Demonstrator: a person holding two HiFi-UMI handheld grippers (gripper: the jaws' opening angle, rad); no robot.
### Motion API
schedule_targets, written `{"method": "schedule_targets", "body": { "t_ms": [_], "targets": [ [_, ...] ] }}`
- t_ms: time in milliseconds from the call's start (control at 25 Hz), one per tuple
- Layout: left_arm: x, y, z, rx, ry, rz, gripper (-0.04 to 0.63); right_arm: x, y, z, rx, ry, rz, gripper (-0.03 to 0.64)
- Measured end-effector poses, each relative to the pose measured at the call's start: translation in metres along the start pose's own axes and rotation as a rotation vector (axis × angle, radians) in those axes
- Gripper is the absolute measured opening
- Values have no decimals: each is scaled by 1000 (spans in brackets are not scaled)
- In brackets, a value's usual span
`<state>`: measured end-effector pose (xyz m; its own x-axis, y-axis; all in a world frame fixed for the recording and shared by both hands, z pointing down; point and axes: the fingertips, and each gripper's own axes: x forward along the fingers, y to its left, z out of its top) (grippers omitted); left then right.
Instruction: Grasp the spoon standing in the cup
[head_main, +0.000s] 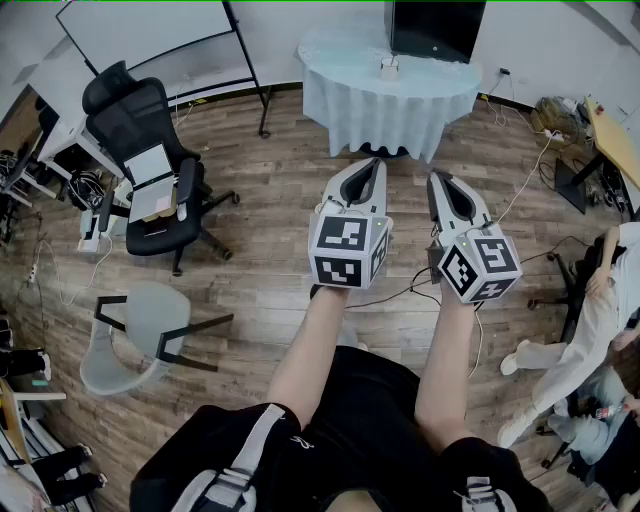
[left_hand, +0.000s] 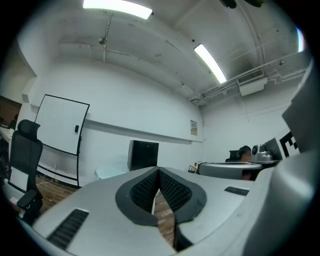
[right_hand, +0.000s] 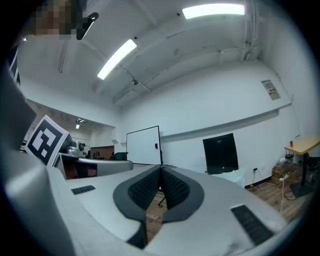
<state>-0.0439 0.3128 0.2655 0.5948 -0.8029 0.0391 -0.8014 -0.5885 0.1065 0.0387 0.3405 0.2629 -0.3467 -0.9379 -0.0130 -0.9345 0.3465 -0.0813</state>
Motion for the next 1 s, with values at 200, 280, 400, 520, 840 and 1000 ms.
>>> {"method": "schedule_targets", "body": {
  "t_ms": [200,280,400,520,840,1000],
  "targets": [
    [11,-1,-1,-3,0,-12,5,6,-8,-1,-15,2,-9,3],
    [17,2,0,-5,-1,-15,5,11,-12,0,-25,-10,-19,5],
    [29,7,0,-8,0,-26,5,21,-17,-1,-28,-9,-20,5],
    [43,13,6,-11,-9,-36,5,31,-26,6,-22,-26,-30,5],
    [80,45,20,4,-4,-71,5,77,-39,14,20,-46,-40,5],
    [85,78,21,5,9,-52,5,105,-31,7,33,-28,-35,5]
  ]
}}
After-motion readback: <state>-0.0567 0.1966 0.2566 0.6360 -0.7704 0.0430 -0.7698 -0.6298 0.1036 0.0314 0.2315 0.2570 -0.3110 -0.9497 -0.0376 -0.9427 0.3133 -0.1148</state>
